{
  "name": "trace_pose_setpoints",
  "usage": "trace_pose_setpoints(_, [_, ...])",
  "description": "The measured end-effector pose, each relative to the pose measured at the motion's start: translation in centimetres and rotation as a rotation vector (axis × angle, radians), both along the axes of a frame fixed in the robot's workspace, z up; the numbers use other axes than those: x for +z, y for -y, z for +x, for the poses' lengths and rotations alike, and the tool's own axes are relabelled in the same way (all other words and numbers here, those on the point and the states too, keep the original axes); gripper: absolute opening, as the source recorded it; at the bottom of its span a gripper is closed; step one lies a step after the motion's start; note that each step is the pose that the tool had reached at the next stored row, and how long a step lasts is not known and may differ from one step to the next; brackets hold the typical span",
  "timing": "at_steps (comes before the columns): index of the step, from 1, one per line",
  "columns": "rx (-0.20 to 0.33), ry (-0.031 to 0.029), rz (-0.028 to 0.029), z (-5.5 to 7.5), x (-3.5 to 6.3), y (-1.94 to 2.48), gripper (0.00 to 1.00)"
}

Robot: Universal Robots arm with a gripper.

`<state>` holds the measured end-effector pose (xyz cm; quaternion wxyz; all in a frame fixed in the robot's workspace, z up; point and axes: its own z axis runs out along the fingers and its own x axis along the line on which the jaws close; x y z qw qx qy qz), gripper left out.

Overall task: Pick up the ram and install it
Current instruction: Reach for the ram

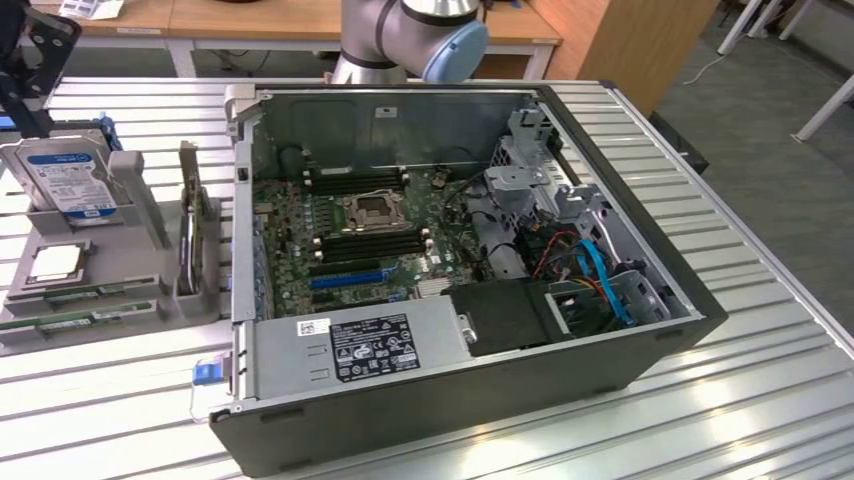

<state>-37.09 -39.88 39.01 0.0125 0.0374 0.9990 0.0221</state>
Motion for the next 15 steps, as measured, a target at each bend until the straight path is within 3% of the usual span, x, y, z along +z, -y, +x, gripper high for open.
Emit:
trace_pose_setpoints(7, [0.0, -0.0001, 0.0, -1.04, -0.02, 0.0, 0.1])
trace_pose_setpoints(15, [0.0, -0.0001, 0.0, -1.13, -0.02, 0.0, 0.1])
